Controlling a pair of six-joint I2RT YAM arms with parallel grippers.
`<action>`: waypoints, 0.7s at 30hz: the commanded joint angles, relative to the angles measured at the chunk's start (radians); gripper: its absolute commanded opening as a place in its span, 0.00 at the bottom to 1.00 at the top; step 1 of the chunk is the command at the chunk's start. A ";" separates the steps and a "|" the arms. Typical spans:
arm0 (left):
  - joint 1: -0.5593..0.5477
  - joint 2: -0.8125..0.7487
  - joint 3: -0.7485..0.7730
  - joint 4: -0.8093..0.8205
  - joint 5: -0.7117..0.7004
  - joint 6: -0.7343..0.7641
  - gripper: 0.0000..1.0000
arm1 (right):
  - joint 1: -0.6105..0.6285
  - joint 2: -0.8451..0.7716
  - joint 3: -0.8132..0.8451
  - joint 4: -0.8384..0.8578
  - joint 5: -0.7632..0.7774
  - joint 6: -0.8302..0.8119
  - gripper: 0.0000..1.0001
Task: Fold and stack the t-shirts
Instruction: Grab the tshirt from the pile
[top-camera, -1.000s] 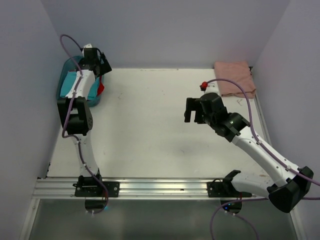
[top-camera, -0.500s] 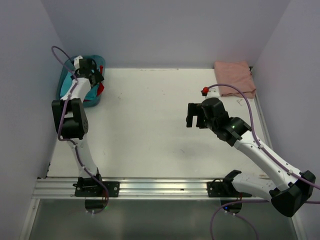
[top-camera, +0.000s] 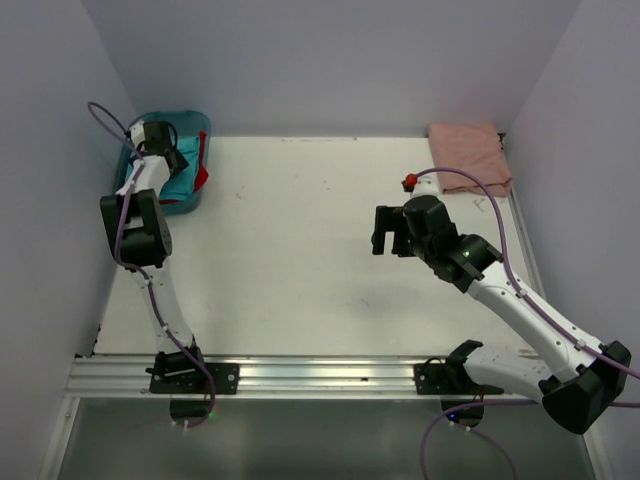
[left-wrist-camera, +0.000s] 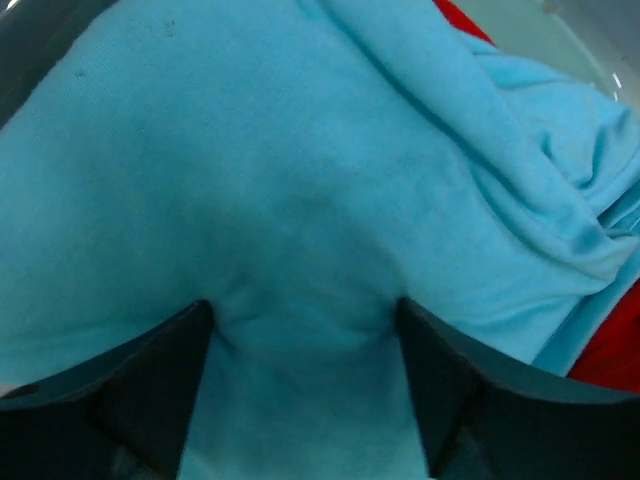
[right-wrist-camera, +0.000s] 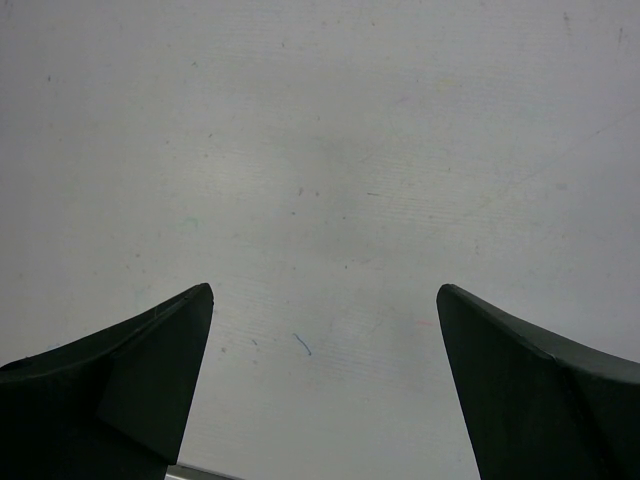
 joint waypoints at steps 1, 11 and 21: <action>0.009 0.011 0.001 0.007 0.028 -0.009 0.74 | -0.004 -0.017 -0.005 0.014 0.002 -0.003 0.99; 0.009 -0.121 -0.105 0.104 0.106 -0.010 0.15 | -0.004 -0.005 -0.017 0.028 -0.006 0.005 0.99; 0.004 -0.284 -0.153 0.111 0.166 -0.053 0.02 | -0.004 0.007 -0.033 0.059 -0.021 0.006 0.99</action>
